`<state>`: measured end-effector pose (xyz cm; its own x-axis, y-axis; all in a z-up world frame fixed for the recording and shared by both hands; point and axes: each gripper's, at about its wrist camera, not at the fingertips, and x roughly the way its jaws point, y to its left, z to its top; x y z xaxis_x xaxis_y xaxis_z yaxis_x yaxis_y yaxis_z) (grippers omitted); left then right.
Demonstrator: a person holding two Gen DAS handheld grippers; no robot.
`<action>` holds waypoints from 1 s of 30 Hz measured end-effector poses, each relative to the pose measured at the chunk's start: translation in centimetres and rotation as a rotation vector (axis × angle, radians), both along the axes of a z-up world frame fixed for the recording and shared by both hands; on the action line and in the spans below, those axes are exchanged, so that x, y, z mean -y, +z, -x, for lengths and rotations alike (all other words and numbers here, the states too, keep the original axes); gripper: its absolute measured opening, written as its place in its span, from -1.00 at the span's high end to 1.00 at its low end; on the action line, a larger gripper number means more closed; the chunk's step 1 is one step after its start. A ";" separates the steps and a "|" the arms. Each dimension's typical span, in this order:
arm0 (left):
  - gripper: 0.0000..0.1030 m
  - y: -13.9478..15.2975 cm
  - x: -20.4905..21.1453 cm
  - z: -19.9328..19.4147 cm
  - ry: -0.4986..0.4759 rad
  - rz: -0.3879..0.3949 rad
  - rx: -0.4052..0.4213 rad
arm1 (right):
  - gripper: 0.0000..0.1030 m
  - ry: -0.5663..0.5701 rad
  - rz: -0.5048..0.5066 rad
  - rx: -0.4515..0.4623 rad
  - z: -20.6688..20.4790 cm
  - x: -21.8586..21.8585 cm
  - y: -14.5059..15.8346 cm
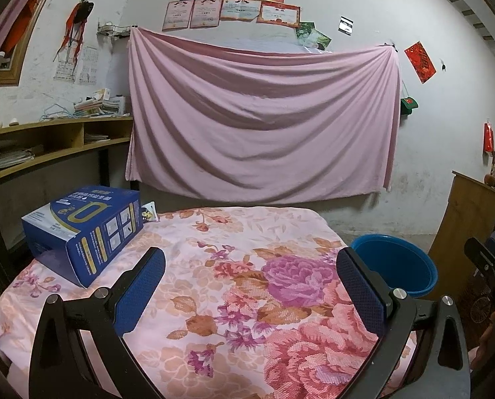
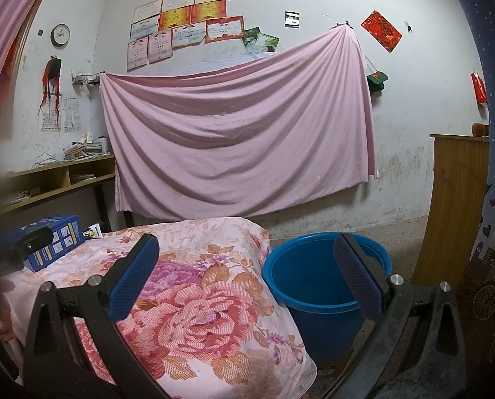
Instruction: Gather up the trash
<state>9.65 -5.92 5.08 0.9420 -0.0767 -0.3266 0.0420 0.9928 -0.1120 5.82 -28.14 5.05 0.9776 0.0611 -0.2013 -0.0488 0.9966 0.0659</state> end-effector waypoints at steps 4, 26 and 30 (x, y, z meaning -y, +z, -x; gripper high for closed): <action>-0.96 0.0 0.0 0.0 0.001 0.000 -0.001 | -1.00 0.001 -0.002 -0.001 0.0 0.0 0.0; -0.96 -0.1 0.2 -0.2 0.009 0.007 -0.012 | -1.00 0.002 -0.005 -0.008 -0.2 0.1 -0.1; -0.96 0.0 0.3 -0.2 0.036 0.012 -0.005 | -1.00 0.003 -0.005 -0.010 -0.2 0.0 -0.2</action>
<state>9.83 -6.22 5.04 0.9426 -0.0465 -0.3308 0.0053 0.9922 -0.1243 6.02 -28.16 4.87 0.9754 0.0648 -0.2106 -0.0509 0.9962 0.0709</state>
